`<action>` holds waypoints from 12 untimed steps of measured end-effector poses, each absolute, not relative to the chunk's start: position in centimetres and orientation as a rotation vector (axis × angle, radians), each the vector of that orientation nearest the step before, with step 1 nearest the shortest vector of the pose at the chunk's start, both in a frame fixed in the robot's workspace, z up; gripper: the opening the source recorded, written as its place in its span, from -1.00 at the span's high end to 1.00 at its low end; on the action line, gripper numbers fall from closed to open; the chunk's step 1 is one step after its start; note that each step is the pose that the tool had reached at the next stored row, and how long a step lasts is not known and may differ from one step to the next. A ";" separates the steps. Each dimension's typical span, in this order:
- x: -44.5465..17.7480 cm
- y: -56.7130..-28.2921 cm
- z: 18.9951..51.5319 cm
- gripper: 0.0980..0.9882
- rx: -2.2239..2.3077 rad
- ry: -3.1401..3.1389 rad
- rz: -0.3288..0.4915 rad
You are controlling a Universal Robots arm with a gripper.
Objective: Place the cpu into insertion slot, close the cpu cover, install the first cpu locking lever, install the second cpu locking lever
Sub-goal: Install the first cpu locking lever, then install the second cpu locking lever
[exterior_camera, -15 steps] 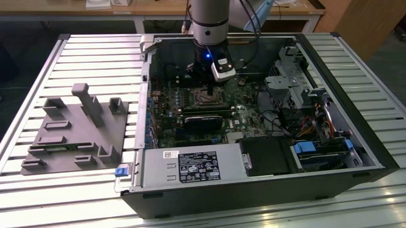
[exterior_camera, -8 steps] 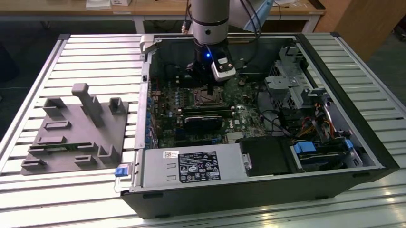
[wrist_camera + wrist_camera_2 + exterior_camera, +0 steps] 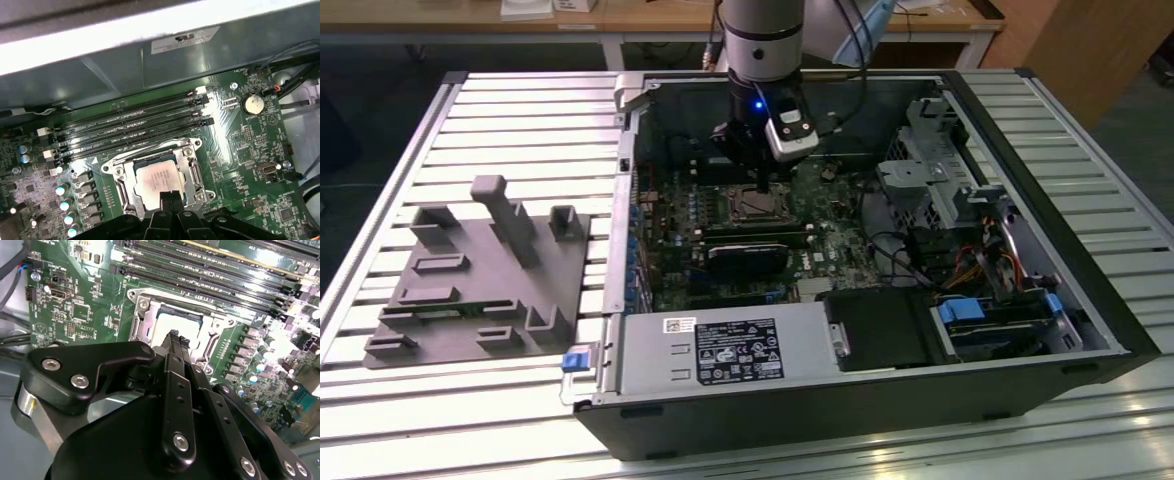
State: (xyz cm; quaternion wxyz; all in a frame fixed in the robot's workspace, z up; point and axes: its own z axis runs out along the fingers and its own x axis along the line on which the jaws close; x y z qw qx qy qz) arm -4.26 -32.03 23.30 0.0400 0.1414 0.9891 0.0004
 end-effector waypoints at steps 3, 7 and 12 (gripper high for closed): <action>-4.3 -32.0 23.4 0.98 0.433 3.031 0.001; -4.3 -32.0 23.4 0.98 0.433 3.031 0.001; -4.3 -32.0 23.5 0.98 0.433 3.031 0.001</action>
